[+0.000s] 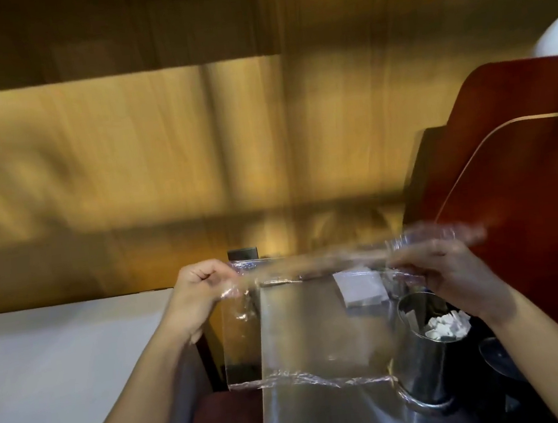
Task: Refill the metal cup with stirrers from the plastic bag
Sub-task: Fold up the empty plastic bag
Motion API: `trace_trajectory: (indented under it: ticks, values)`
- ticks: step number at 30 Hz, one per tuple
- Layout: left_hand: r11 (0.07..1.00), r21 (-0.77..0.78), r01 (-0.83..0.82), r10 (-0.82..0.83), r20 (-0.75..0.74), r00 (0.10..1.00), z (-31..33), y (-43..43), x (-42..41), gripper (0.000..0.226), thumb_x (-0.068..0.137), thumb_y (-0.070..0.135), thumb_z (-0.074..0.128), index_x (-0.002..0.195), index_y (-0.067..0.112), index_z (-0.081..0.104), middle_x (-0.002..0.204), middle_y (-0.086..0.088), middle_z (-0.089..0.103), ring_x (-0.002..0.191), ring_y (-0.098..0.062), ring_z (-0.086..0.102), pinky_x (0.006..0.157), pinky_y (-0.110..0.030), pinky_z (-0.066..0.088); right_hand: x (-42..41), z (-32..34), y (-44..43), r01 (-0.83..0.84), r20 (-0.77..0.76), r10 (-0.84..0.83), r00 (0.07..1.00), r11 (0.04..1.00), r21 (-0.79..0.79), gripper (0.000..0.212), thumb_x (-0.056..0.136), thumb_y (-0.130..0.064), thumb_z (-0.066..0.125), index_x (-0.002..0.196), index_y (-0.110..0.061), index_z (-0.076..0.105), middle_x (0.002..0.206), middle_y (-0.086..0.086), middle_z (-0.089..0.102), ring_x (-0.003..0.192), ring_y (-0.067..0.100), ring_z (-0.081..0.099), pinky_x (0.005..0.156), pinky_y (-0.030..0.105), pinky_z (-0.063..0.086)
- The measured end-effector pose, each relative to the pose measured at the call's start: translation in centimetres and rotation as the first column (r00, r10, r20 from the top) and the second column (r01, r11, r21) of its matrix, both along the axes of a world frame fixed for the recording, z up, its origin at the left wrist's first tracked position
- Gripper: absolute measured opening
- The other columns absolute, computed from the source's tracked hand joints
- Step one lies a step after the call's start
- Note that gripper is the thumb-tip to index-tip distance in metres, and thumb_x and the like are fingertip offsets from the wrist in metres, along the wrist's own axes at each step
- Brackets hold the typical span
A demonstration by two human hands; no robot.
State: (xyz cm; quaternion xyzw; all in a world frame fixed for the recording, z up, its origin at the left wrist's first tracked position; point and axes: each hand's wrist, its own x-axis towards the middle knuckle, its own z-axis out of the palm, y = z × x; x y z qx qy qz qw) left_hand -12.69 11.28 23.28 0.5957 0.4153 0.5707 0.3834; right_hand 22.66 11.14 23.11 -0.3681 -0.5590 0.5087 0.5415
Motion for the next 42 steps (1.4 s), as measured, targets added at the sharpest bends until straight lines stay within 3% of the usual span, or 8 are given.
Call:
trace_trajectory:
  ticks: [5,10,13,18,26,33,39,42]
  values:
    - [0.996,0.016,-0.092,0.093,-0.067,0.993,-1.0,0.8,-0.4,0.058,0.087,-0.015,0.039,0.049,0.018,0.068,0.063,0.004,0.069,0.061,-0.029,0.051,0.057,-0.027,0.032,0.6,-0.3,-0.2,0.05,0.065,-0.05,0.997,0.999,-0.001,0.043,0.079,0.025,0.029,0.062,0.006,0.064,0.054,0.006,0.07,0.039,0.001,0.056,0.034,0.011,0.039]
    - [0.993,-0.037,0.115,-0.109,0.127,0.986,-1.5,0.7,-1.0,0.042,0.08,-0.01,0.04,0.067,0.014,0.072,0.075,-0.002,0.07,0.072,-0.018,0.06,0.066,-0.033,0.05,0.7,-0.5,-0.3,-0.043,0.008,0.043,0.999,0.998,0.04,0.028,0.071,0.005,0.048,0.068,-0.004,0.073,0.067,0.009,0.074,0.057,0.015,0.066,0.051,0.019,0.052]
    - [0.97,-0.052,0.238,-0.221,0.222,0.95,-1.6,0.3,-1.2,0.027,0.078,0.009,0.047,0.085,0.011,0.074,0.096,-0.013,0.063,0.073,-0.014,0.06,0.051,-0.016,0.051,0.7,-0.9,-0.3,-0.024,0.026,0.023,0.999,0.999,0.044,0.019,0.072,-0.017,0.058,0.074,-0.004,0.072,0.07,0.009,0.073,0.063,0.023,0.068,0.057,0.031,0.055]
    - [0.98,-0.109,0.167,-0.162,0.056,0.985,-2.3,-0.2,-0.8,0.049,0.062,0.039,0.077,0.108,0.025,0.067,0.118,-0.002,0.067,0.103,-0.017,0.061,0.087,-0.03,0.042,0.0,-1.5,-0.8,0.081,0.096,-0.092,0.991,0.99,0.117,0.014,0.065,-0.013,0.069,0.078,-0.011,0.07,0.073,0.003,0.072,0.068,0.02,0.069,0.058,0.026,0.055]
    - [0.987,-0.069,0.145,-0.143,0.033,0.989,-2.2,-0.7,0.2,0.063,0.056,0.006,0.077,0.113,0.03,0.062,0.135,0.011,0.051,0.123,-0.01,0.048,0.083,-0.025,0.055,0.2,-2.3,-1.2,0.097,0.14,-0.116,0.983,0.986,0.135,0.024,0.074,0.011,0.062,0.076,-0.012,0.071,0.066,0.0,0.071,0.057,0.012,0.065,0.055,0.019,0.052]
    - [0.986,0.036,0.165,-0.164,-0.015,0.986,0.8,-1.8,1.0,0.063,0.059,-0.004,0.072,0.113,0.027,0.061,0.129,0.011,0.054,0.049,-0.005,0.053,0.046,-0.015,0.048,1.1,-1.0,-1.5,0.2,0.268,-0.247,0.931,0.961,0.191,0.015,0.075,-0.002,0.066,0.078,-0.016,0.071,0.085,0.007,0.07,0.078,0.013,0.065,0.067,0.022,0.051]
    - [0.939,0.068,0.337,-0.316,-0.216,0.924,3.9,-2.9,2.5,0.062,0.066,-0.008,0.072,0.112,0.033,0.064,0.086,0.013,0.058,0.068,-0.005,0.055,0.062,-0.016,0.05,-0.7,1.6,-1.6,0.058,0.52,-0.178,0.835,0.969,0.239,0.023,0.077,-0.017,0.071,0.09,-0.035,0.064,0.1,-0.007,0.064,0.087,0.0,0.06,0.072,0.017,0.049]
    - [0.893,0.063,0.445,-0.41,-0.294,0.864,5.2,-3.4,3.8,0.059,0.068,-0.002,0.074,0.109,0.039,0.065,0.11,0.009,0.063,0.088,-0.01,0.059,0.069,-0.023,0.055,-2.6,2.8,-1.7,-0.179,0.531,0.099,0.841,0.979,0.1,0.036,0.068,-0.032,0.074,0.102,-0.037,0.063,0.103,-0.01,0.068,0.097,-0.003,0.061,0.077,0.01,0.048]
